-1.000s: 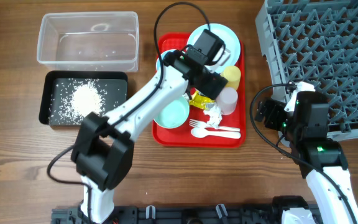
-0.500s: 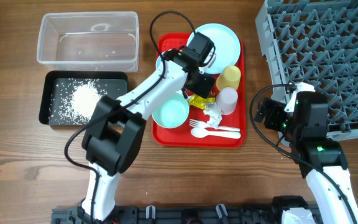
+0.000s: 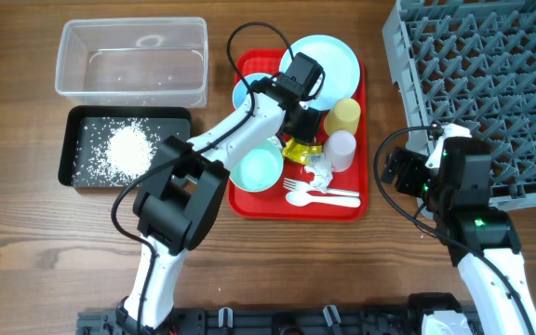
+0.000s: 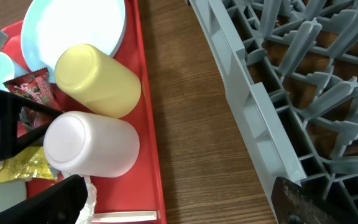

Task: Sort waste into correct bins and load items into the dishwasher rack
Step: 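Grasp the red strawberry wrapper and drop it into the clear bin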

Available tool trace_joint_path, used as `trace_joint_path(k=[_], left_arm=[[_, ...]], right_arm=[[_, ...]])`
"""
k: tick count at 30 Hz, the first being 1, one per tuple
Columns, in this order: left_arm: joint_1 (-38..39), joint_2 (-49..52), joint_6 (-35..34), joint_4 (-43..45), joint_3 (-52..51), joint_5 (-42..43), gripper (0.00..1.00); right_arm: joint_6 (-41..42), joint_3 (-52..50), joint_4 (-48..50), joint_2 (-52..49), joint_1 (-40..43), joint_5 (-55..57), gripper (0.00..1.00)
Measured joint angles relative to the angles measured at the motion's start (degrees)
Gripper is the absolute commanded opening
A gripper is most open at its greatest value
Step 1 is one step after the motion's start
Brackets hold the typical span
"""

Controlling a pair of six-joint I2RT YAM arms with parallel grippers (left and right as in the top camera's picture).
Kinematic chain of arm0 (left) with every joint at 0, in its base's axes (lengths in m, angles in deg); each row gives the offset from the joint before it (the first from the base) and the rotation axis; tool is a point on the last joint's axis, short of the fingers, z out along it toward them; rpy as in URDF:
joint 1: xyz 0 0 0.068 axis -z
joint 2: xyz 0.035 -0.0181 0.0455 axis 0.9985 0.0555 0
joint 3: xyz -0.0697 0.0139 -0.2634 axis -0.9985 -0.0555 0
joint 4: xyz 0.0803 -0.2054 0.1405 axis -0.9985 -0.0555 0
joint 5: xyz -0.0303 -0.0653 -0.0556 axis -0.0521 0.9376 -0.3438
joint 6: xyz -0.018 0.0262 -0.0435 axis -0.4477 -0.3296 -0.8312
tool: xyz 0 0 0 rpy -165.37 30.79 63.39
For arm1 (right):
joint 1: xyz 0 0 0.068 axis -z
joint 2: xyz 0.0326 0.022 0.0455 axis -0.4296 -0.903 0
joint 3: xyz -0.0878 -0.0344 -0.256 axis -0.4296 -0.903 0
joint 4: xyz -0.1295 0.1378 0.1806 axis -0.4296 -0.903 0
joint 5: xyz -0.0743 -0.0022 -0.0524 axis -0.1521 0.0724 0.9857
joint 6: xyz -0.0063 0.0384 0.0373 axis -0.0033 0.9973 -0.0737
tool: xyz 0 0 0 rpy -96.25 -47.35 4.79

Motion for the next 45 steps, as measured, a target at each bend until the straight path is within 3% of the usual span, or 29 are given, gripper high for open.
trace_joint_path(k=[3, 4, 15, 25, 34, 35, 36, 38, 39, 45], left_arm=[[0.00, 0.00, -0.83, 0.50, 0.02, 0.00, 0.09], [0.00, 0.00, -0.87, 0.61, 0.02, 0.00, 0.05], [-0.66, -1.55, -1.77, 1.27, 0.02, 0.02, 0.04], [-5.42, -18.21, -2.36, -0.57, 0.04, -0.66, 0.04], [-21.75, -18.84, -2.36, 2.62, 0.13, -11.13, 0.04], [-23.93, -18.32, -2.36, 3.65, 0.13, -11.67, 0.08], [-25.68, -17.73, -2.36, 4.42, 0.13, -12.13, 0.21], [-28.68, -16.11, -2.38, 5.46, 0.13, -12.72, 0.83], [-29.57, -15.30, -2.64, 5.73, 0.13, -12.74, 0.96], [-30.18, -13.99, -2.58, 5.33, 0.11, -12.28, 0.99]], right_arm=[[0.00, 0.00, -0.04, 0.00, 0.00, 0.09, 0.98], [0.00, 0.00, -0.07, 0.00, 0.00, 0.20, 0.98], [0.00, 0.00, -0.07, 0.00, 0.00, 0.39, 0.98], [0.02, 0.00, -0.09, 0.00, 0.00, 0.39, 0.98], [0.04, 0.00, -0.09, 0.00, 0.00, 0.39, 0.98], [0.04, 0.00, -0.07, 0.00, 0.00, 0.39, 0.98], [0.09, 0.00, -0.09, 0.00, 0.00, 0.39, 0.98], [0.20, 0.00, -0.09, 0.00, 0.00, 0.39, 0.98], [0.20, 0.00, -0.11, 0.00, 0.00, 0.39, 0.98], [0.20, 0.00, -0.11, 0.00, 0.00, 0.39, 0.98]])
